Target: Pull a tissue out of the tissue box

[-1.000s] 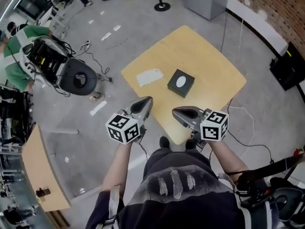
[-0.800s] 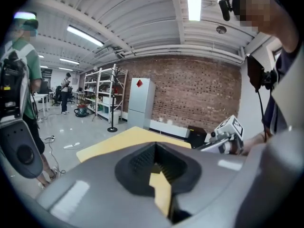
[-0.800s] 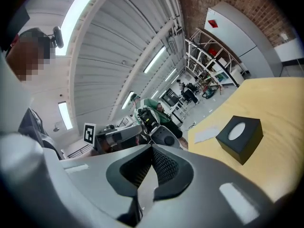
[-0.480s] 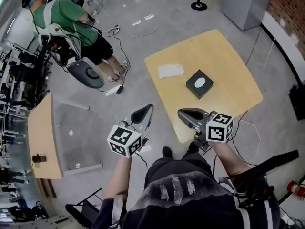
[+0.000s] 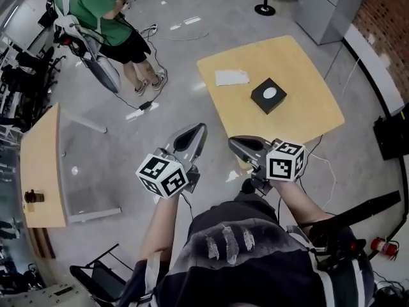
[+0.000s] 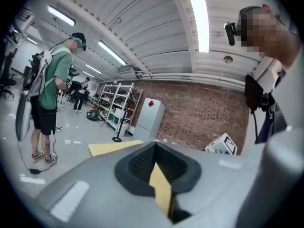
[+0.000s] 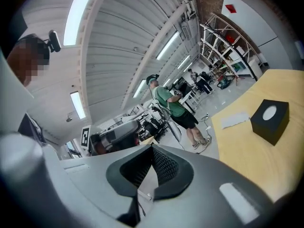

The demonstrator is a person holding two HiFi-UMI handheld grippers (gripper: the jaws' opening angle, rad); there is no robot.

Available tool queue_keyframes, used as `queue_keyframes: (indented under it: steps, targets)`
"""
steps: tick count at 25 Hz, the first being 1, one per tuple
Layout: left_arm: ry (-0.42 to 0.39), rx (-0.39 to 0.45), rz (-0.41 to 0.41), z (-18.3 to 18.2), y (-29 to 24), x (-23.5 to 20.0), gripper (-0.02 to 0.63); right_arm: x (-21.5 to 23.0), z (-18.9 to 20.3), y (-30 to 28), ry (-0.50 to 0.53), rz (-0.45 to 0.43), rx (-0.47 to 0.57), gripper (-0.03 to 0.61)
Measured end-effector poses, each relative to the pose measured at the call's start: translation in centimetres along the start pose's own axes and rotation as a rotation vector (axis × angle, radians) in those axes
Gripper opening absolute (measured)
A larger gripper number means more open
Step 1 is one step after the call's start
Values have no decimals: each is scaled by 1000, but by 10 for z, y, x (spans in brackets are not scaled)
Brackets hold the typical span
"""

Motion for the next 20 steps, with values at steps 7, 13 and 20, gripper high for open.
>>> queue_keyframes:
  steps: [7,13,20]
  targets:
    - [135,45,118,17,72,7,2,-59,35,-30,79,50,24,-2]
    - [189,82,234,24,107,13,2,-104,75,-31,112,81,47,-2]
    - [281,92,371,45,119,45,2,-128,107,1,60,222,87,-2]
Point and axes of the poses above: the fingertips, and each gripper's own axes: y backward along the fingers, x to its right, z out of its underside, the point moved 6 cm from there along y, backward along the fingers, and after that the axes turned 6 degrees about -y, right-handed, at the moved point
